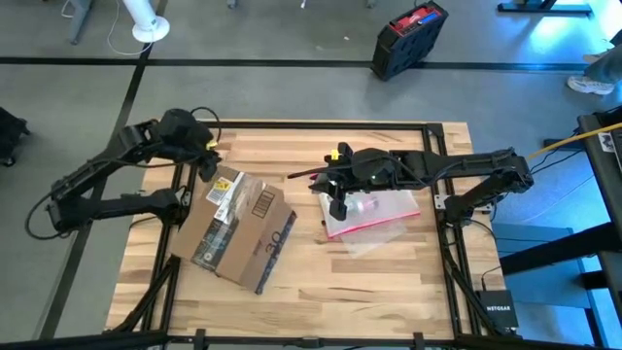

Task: Unpack boxes
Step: Break down the cardboard box with the gray cutter until it is fully flat

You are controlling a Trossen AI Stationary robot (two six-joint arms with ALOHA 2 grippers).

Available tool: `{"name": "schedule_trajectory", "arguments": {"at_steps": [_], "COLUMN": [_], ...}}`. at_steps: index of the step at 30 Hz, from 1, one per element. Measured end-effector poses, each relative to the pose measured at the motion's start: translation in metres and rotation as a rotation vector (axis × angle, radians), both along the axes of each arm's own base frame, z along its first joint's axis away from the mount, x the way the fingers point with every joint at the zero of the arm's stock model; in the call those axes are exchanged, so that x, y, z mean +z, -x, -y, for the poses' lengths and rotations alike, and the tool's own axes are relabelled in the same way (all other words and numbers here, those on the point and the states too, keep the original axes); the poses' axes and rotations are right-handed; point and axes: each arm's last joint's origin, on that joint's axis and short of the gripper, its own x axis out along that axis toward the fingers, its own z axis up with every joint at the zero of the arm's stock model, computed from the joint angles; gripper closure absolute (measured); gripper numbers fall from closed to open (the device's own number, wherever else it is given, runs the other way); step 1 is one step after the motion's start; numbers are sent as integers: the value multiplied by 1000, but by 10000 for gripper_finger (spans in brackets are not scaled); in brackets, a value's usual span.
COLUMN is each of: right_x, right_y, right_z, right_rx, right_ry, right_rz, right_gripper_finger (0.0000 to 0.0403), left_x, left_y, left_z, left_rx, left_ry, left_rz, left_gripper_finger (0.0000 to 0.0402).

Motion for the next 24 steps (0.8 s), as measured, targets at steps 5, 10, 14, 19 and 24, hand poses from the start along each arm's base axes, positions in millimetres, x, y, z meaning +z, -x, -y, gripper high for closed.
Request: {"name": "schedule_trajectory", "arguments": {"at_steps": [5,10,14,19,24], "right_x": [0,0,-2,-2,-2], "right_y": [0,0,1,1,1], "right_z": [0,0,0,-3,-6], "right_rx": [6,11,19,106,155], "right_ry": [13,23,17,-57,-106], "right_rz": [-2,-6,-26,-24,-27], "right_gripper_finger": [332,332,332,332,332], "left_x": [-12,-17,-13,-20,-35], "left_y": [3,-2,-24,-64,-88], "left_z": [2,3,-4,-17,-25], "left_rx": [8,-51,-172,-261,-274], "left_ry": [109,231,297,326,344], "left_rz": [-172,-158,40,144,37], "left_gripper_finger": [314,314,314,314,314]}}
